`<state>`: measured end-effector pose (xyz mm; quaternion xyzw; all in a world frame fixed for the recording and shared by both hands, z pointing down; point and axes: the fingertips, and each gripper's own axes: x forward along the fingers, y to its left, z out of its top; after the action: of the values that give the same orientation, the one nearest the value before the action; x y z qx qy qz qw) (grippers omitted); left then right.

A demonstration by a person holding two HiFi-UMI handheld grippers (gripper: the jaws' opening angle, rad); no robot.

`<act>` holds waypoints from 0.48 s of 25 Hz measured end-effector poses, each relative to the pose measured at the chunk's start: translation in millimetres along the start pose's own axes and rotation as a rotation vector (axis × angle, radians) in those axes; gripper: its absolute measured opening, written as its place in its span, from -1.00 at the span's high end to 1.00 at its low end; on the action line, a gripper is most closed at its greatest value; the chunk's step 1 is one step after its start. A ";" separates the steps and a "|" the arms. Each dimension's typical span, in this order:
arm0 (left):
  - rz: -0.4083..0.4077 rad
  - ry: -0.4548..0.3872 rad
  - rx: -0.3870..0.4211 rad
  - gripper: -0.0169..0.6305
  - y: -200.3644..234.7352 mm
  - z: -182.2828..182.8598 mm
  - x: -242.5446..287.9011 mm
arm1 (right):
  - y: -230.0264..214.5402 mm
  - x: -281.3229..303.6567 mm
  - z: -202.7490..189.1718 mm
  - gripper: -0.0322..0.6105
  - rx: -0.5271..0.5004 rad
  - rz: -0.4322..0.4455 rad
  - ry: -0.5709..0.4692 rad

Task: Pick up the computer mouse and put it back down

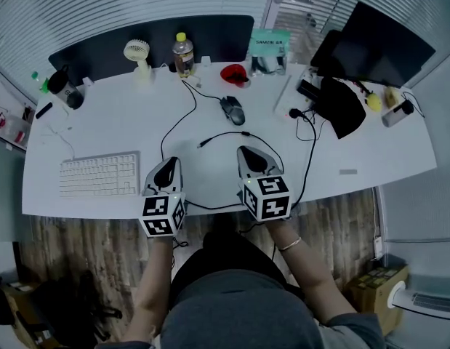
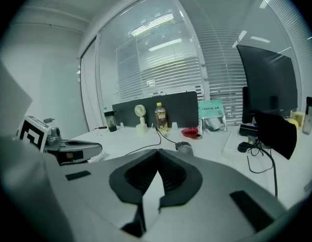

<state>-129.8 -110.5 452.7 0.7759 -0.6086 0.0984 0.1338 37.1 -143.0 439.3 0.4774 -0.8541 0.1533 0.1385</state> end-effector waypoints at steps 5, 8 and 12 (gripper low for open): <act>-0.021 0.002 0.010 0.85 -8.3 -2.5 -3.5 | 0.9 -14.8 -9.9 0.89 0.022 -0.004 -0.008; -0.031 0.003 0.012 0.85 -12.8 -4.0 -5.2 | 1.4 -22.8 -15.2 0.89 0.032 -0.013 -0.011; -0.041 0.007 0.012 0.85 -17.3 -6.6 -7.8 | 3.4 -30.5 -23.8 0.89 0.040 -0.023 0.000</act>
<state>-114.8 -97.2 455.0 0.7887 -0.5914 0.1019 0.1332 51.8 -108.4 448.9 0.4900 -0.8452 0.1687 0.1309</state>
